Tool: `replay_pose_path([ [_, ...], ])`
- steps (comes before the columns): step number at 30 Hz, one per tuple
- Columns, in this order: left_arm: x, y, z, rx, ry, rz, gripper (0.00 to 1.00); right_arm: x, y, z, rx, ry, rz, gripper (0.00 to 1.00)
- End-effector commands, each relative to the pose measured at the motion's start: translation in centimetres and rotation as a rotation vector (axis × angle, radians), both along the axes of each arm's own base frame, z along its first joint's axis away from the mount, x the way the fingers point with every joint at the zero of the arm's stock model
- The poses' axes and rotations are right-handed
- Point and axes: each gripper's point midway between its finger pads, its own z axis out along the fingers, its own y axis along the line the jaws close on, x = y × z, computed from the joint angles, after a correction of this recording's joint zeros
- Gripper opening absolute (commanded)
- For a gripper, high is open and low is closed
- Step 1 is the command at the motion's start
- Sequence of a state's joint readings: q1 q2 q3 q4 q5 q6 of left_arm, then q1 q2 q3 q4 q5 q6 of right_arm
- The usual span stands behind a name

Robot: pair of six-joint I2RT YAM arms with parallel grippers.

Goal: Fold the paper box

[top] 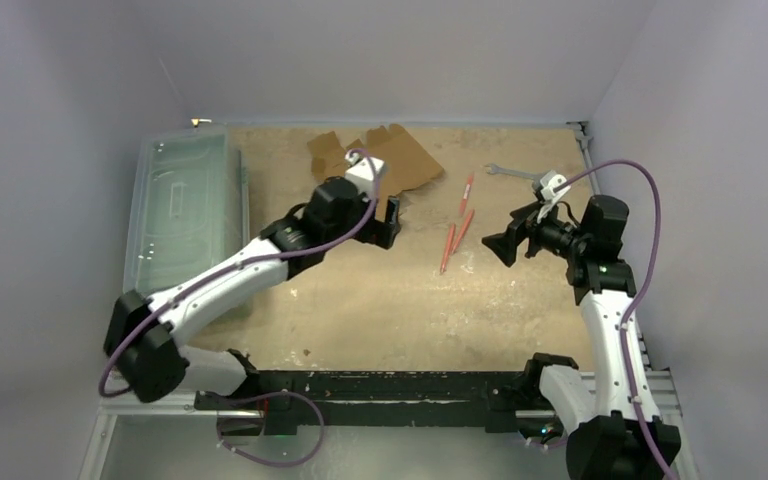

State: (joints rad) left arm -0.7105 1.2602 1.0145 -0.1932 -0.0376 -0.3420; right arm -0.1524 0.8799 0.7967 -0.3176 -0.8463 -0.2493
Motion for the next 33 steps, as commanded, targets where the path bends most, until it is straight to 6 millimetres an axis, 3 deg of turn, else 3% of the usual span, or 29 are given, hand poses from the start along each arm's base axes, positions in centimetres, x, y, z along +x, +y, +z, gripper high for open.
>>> replay_pose_path([
  [1,4.0,2.1,-2.6,0.340,-0.035,0.204,0.89,-1.9,1.5,1.4,-0.016,-0.065,0.146,0.99],
  [4,6.6,-0.4,-4.6,0.403,-0.081,0.142,0.84,-2.2,1.4,1.5,-0.027,-0.095,0.123,0.99],
  [7,8.3,-3.3,-7.2,0.521,-0.117,-0.048,0.69,-2.3,1.1,1.5,-0.037,-0.105,0.098,0.99],
  [9,9.1,-4.2,-9.0,0.603,-0.119,-0.132,0.65,-2.2,0.9,1.4,-0.040,-0.104,0.083,0.99],
  [13,10.3,-4.8,-12.0,0.692,-0.096,-0.187,0.58,-1.9,0.5,1.3,-0.049,-0.104,0.056,0.99],
  [17,11.1,-4.1,-13.8,0.768,-0.086,-0.166,0.38,-1.9,0.5,1.2,-0.050,-0.104,0.054,0.99],
  [23,11.9,-3.9,-15.0,0.804,-0.114,-0.162,0.30,-1.7,0.5,1.0,-0.046,-0.094,0.056,0.99],
  [25,11.9,-3.9,-15.2,0.807,-0.114,-0.159,0.20,-1.7,0.5,0.9,-0.048,-0.094,0.054,0.99],
  [26,11.9,-3.8,-15.2,0.803,-0.115,-0.153,0.10,-1.7,0.4,0.9,-0.048,-0.092,0.051,0.99],
  [28,11.7,-3.8,-14.8,0.782,-0.116,-0.140,0.00,-1.7,0.4,0.8,-0.049,-0.091,0.049,0.99],
  [33,9.4,-4.4,-11.7,0.613,-0.099,-0.115,0.00,-1.7,0.4,0.9,-0.051,-0.094,0.049,0.99],
])
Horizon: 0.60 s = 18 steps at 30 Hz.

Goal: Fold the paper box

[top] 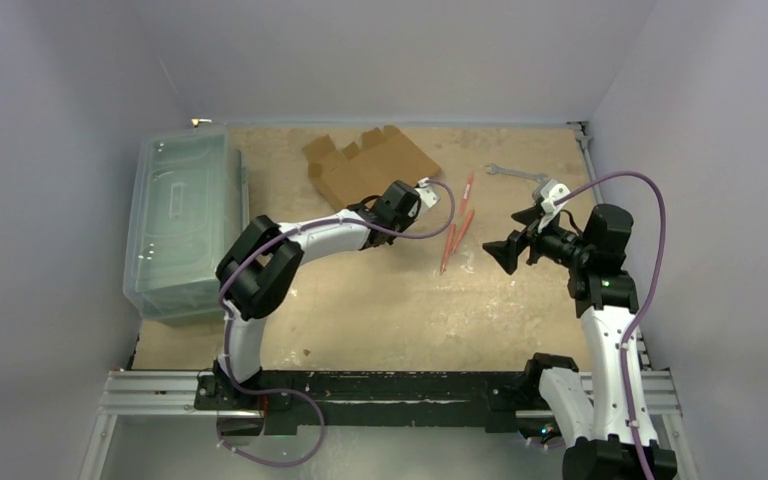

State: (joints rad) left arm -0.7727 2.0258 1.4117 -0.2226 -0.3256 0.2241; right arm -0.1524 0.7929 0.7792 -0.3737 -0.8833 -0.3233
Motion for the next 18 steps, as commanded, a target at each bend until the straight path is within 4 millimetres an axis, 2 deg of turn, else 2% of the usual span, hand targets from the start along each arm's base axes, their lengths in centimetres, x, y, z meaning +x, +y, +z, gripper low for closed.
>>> replay_pose_path([
  [1,-2.0,-1.2,5.5,-0.228,-0.021,0.033,0.00,0.3,-0.2,0.3,-0.011,-0.030,-0.004,0.99],
  [6,-9.3,-3.4,7.4,-0.469,0.146,-0.020,0.00,0.2,-0.2,0.5,-0.014,-0.036,-0.006,0.99],
  [10,-14.1,-4.3,7.1,-0.541,0.249,-0.036,0.00,0.1,-0.2,0.6,-0.014,-0.036,-0.005,0.99],
  [13,-16.6,-4.9,5.8,-0.535,0.296,-0.034,0.00,0.2,-0.2,0.5,-0.014,-0.032,-0.006,0.99],
  [18,-18.1,-5.3,3.8,-0.477,0.301,0.019,0.00,0.2,-0.3,0.4,-0.014,-0.028,-0.009,0.99],
])
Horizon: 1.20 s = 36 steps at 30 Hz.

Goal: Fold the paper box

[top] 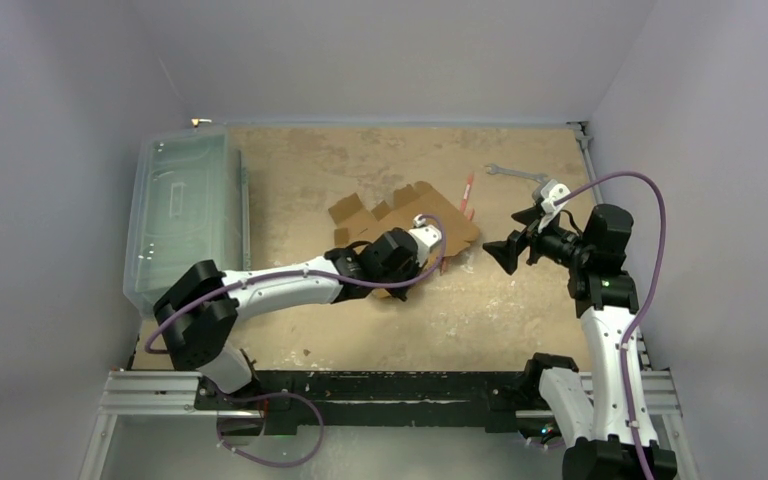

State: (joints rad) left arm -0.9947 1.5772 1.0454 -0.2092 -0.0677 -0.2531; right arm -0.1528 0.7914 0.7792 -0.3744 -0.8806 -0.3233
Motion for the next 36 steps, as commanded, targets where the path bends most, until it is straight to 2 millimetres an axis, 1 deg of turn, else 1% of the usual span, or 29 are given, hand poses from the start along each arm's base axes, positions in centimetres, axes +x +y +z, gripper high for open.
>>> replay_pose_path([
  [1,-1.0,-0.4,-1.3,0.003,0.044,0.075,0.00,0.2,-0.2,0.3,-0.012,-0.026,-0.007,0.99],
  [5,-1.9,-1.2,-1.0,-0.034,0.053,0.075,0.00,0.3,-0.3,0.2,-0.013,-0.022,-0.009,0.99],
  [14,-3.9,-1.9,-0.1,-0.107,0.097,0.052,0.00,0.3,-0.4,-0.1,-0.018,-0.016,-0.012,0.99],
  [20,-4.6,-2.2,0.1,-0.133,0.114,0.044,0.00,0.4,-0.4,-0.4,-0.019,-0.005,-0.011,0.99],
  [26,-4.1,-1.8,-0.1,-0.132,0.099,0.081,0.00,0.5,-0.4,-0.6,-0.021,0.002,-0.011,0.99],
  [29,-4.2,-1.8,-0.1,-0.131,0.101,0.082,0.07,0.5,-0.4,-0.7,-0.020,0.006,-0.011,0.99],
  [33,-4.3,-1.7,0.7,-0.150,0.095,0.079,0.27,0.6,-0.5,-0.8,-0.022,0.007,-0.014,0.99],
  [36,-3.9,-1.4,1.9,-0.170,0.066,0.091,0.39,0.7,-0.5,-0.9,-0.023,0.011,-0.014,0.99],
])
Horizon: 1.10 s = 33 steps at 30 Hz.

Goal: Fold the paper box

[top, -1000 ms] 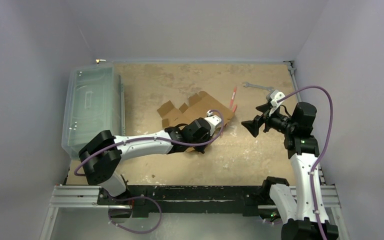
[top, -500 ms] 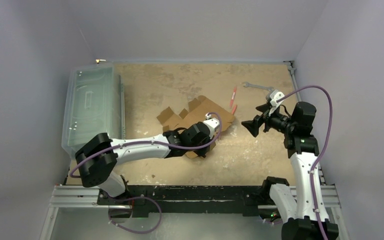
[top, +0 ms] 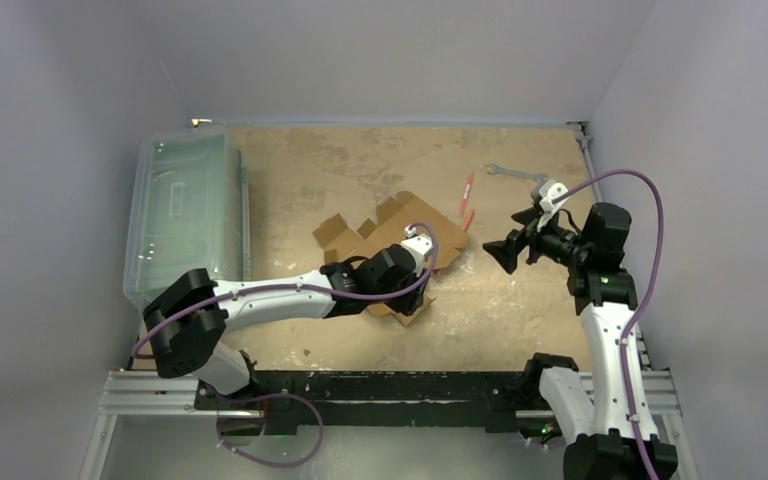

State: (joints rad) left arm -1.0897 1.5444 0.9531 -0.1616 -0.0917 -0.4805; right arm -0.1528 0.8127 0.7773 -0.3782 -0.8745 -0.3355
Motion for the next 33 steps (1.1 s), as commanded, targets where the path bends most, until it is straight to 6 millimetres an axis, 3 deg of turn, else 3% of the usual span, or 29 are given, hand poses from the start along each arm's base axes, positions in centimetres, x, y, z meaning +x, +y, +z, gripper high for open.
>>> replay_pose_path([
  [1,0.6,-0.1,3.8,-0.093,-0.075,0.028,0.42,0.3,-0.4,-0.3,-0.016,-0.007,-0.012,0.99],
  [9,1.9,1.7,6.7,-0.153,-0.186,0.092,0.64,0.5,-0.4,-0.6,-0.016,0.001,-0.012,0.99],
  [14,4.3,-0.8,8.7,-0.262,-0.251,-0.054,0.67,0.5,-0.3,-0.8,-0.008,0.010,-0.004,0.99],
  [19,7.0,-4.1,6.6,-0.182,-0.381,-0.185,0.65,0.6,-0.5,-0.8,-0.017,0.006,-0.020,0.99],
  [24,10.0,-5.2,3.7,-0.073,-0.433,-0.148,0.65,0.5,-0.1,-0.4,0.006,0.007,-0.004,0.99],
  [33,10.9,-8.0,1.3,-0.043,-0.460,-0.148,0.59,0.6,-0.1,-0.1,0.015,0.002,-0.010,0.99],
])
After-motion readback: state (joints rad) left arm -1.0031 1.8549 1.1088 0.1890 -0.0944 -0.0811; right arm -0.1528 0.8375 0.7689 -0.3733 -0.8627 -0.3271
